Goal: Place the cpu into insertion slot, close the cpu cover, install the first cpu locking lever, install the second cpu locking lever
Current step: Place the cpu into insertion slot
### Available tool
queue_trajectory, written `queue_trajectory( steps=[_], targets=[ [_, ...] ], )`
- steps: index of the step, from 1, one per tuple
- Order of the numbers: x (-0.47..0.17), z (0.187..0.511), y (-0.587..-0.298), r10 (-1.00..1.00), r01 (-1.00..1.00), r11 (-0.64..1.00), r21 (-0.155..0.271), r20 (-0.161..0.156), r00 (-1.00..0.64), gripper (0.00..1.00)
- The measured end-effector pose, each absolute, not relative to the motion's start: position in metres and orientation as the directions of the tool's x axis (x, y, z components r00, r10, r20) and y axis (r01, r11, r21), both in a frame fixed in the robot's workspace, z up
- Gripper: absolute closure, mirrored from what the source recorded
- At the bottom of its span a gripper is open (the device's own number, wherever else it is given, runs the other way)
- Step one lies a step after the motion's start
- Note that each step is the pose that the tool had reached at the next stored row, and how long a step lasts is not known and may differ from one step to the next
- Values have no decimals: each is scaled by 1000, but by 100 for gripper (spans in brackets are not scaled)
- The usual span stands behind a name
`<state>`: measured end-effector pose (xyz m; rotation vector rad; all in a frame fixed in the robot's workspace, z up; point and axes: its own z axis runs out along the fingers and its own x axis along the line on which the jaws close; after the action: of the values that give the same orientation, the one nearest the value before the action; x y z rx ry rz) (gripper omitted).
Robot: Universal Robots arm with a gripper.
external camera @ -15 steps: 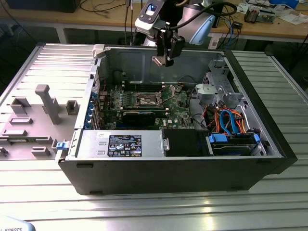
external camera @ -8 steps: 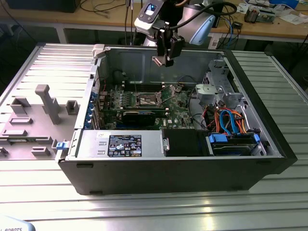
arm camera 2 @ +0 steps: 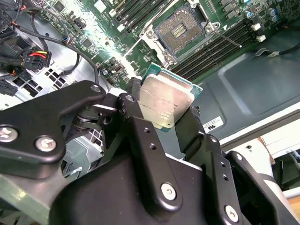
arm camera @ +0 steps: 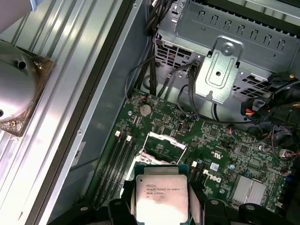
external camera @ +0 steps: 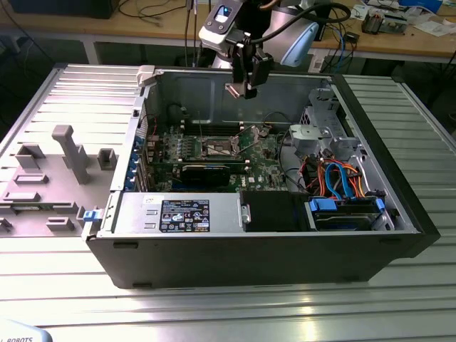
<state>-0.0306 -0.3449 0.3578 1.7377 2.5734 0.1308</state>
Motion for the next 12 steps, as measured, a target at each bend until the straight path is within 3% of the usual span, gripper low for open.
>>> queue_trajectory(
  steps=[12],
  targets=[
    [-31,357,-345,960,957,278,89,19,-280,46]
  ],
)
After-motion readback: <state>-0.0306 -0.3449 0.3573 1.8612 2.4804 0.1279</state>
